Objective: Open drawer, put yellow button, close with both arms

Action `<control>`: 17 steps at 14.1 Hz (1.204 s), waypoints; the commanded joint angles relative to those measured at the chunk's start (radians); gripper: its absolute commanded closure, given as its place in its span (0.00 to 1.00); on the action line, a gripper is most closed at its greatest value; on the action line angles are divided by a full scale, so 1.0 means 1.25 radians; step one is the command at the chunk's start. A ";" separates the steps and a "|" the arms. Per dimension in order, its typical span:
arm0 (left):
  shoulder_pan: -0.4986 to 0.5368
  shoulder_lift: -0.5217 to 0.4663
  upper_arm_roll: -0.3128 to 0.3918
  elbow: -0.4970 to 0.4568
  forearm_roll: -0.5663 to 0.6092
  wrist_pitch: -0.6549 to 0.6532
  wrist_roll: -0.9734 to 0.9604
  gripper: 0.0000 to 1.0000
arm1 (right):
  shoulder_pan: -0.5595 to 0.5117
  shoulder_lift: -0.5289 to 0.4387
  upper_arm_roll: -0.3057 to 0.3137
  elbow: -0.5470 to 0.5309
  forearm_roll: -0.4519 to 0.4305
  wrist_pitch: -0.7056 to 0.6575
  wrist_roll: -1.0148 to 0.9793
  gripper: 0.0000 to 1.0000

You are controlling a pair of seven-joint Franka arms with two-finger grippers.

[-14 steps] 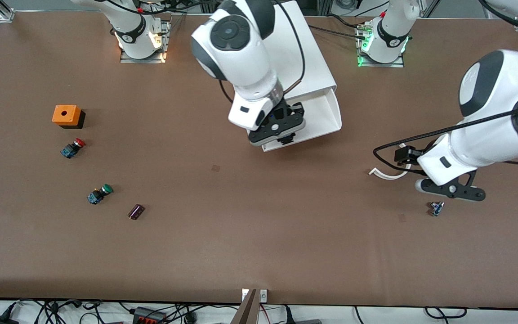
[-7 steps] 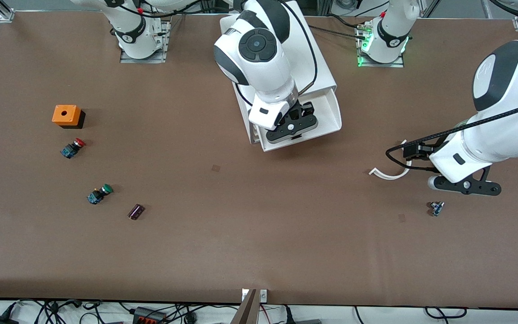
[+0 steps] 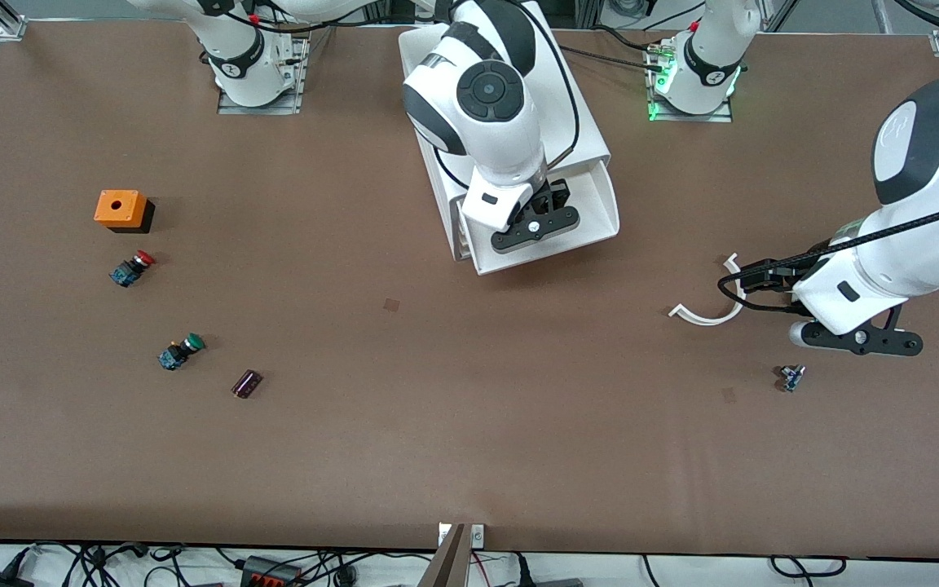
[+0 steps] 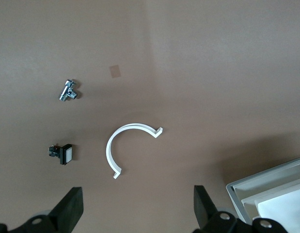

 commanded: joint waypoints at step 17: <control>-0.009 -0.004 -0.001 0.009 -0.016 -0.006 -0.014 0.00 | 0.022 0.009 -0.011 0.049 -0.035 0.002 0.095 0.00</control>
